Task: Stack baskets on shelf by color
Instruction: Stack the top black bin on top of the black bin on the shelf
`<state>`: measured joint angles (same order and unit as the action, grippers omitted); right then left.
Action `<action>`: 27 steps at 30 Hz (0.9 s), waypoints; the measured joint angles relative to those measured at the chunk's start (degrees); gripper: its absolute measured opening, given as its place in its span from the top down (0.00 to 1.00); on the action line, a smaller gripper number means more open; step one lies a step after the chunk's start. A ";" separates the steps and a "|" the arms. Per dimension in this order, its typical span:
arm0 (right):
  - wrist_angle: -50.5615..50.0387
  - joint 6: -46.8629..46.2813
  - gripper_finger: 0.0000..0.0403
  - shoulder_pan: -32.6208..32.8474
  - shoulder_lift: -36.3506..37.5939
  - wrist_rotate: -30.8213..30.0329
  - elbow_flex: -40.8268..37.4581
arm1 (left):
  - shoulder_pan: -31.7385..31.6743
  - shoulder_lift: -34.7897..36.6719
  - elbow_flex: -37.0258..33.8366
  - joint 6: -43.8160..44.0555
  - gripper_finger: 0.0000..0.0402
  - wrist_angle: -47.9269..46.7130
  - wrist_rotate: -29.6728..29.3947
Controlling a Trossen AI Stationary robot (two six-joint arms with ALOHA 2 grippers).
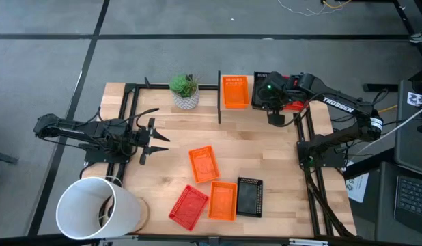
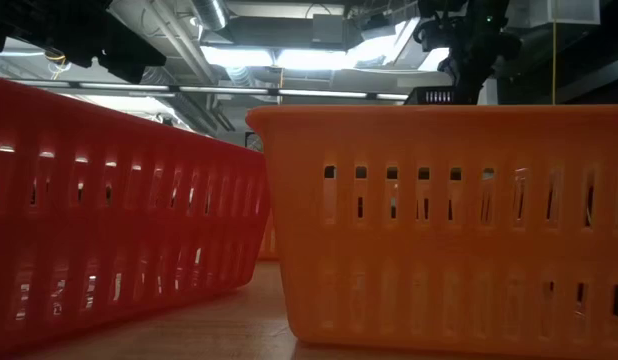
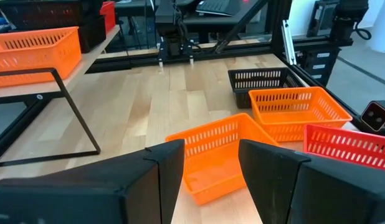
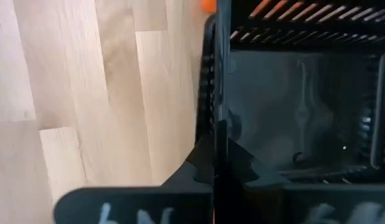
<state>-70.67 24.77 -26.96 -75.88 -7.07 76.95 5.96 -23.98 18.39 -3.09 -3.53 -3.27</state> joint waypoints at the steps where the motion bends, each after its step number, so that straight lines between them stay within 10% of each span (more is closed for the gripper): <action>1: 0.00 -0.04 1.00 -0.16 0.00 0.01 0.00 | 0.00 0.01 0.00 0.00 0.63 0.02 0.00; 27: -0.96 -0.26 0.62 -2.45 -0.02 -5.32 5.23 | 0.00 -0.01 0.00 3.05 0.63 -0.43 -0.02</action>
<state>-71.64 24.51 -29.41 -75.90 -12.39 82.18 5.96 -23.99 18.39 -0.04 -3.96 -3.29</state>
